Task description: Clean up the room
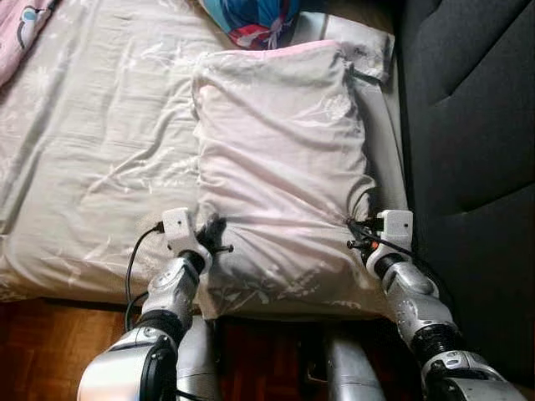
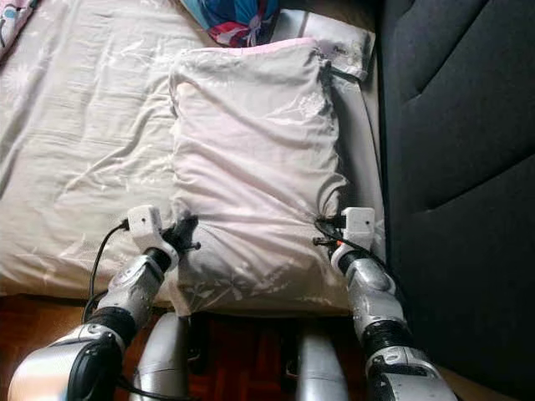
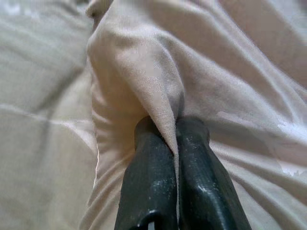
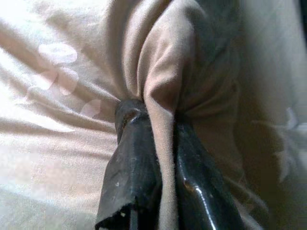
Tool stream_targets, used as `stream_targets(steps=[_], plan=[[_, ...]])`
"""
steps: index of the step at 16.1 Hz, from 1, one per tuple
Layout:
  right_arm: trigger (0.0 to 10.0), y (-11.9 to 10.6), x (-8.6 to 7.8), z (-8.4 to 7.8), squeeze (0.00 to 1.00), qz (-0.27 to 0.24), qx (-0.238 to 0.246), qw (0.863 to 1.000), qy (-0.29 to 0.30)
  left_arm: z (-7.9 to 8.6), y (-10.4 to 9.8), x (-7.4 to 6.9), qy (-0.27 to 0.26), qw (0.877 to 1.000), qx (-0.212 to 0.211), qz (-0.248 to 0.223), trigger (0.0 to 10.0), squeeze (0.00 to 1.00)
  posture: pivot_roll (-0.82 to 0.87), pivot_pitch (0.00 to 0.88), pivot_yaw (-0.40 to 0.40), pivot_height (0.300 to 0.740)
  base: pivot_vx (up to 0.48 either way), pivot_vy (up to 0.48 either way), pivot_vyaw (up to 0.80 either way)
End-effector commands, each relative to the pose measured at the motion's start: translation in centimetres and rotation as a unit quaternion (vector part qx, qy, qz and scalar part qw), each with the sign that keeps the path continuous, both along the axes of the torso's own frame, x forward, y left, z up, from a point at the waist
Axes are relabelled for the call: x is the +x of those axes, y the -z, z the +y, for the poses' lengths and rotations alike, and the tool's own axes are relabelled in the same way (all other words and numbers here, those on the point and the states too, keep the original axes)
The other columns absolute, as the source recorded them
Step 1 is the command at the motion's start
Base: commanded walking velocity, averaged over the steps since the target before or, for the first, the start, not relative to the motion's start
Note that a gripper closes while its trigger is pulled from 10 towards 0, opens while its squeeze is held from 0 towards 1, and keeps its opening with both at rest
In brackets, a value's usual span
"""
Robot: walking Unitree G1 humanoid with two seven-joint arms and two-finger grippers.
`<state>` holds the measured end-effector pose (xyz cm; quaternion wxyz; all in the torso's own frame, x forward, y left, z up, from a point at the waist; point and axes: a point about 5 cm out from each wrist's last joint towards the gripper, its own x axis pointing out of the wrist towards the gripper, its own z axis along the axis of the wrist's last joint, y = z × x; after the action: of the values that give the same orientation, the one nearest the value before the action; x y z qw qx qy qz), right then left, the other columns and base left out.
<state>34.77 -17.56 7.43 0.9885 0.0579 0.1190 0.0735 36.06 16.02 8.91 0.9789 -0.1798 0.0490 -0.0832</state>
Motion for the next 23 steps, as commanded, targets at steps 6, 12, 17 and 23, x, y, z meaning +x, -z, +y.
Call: stream_targets(steps=[6,12,17,23], plan=[[0.0,-7.0,0.5,-4.0,0.0,-0.204,-0.084,0.964,0.148,-0.6,-6.4,2.4,-0.03,0.991,-0.01,-0.131,0.0,0.0,-0.05,0.437,-0.016,0.659,0.0,0.0,0.0],[0.0,-14.2,-2.2,-6.5,0.0,-0.385,-0.16,0.872,0.257,-1.3,-10.4,3.2,-0.041,0.976,-0.04,-0.212,0.0,0.0,-0.07,0.424,-0.013,0.659,0.0,0.0,0.0],[0.0,-16.4,-6.9,-8.0,0.0,-0.435,-0.253,0.796,0.336,-3.3,-10.8,3.0,0.051,0.971,-0.063,-0.227,0.0,0.0,-0.07,0.433,-0.016,0.659,0.0,0.0,0.0],[0.0,-11.9,-10.6,-8.7,0.0,-0.353,-0.318,0.806,0.353,-4.9,-8.0,2.1,0.13,0.971,-0.085,-0.181,0.0,0.0,-0.08,0.437,-0.016,0.659,0.0,0.0,0.0]])
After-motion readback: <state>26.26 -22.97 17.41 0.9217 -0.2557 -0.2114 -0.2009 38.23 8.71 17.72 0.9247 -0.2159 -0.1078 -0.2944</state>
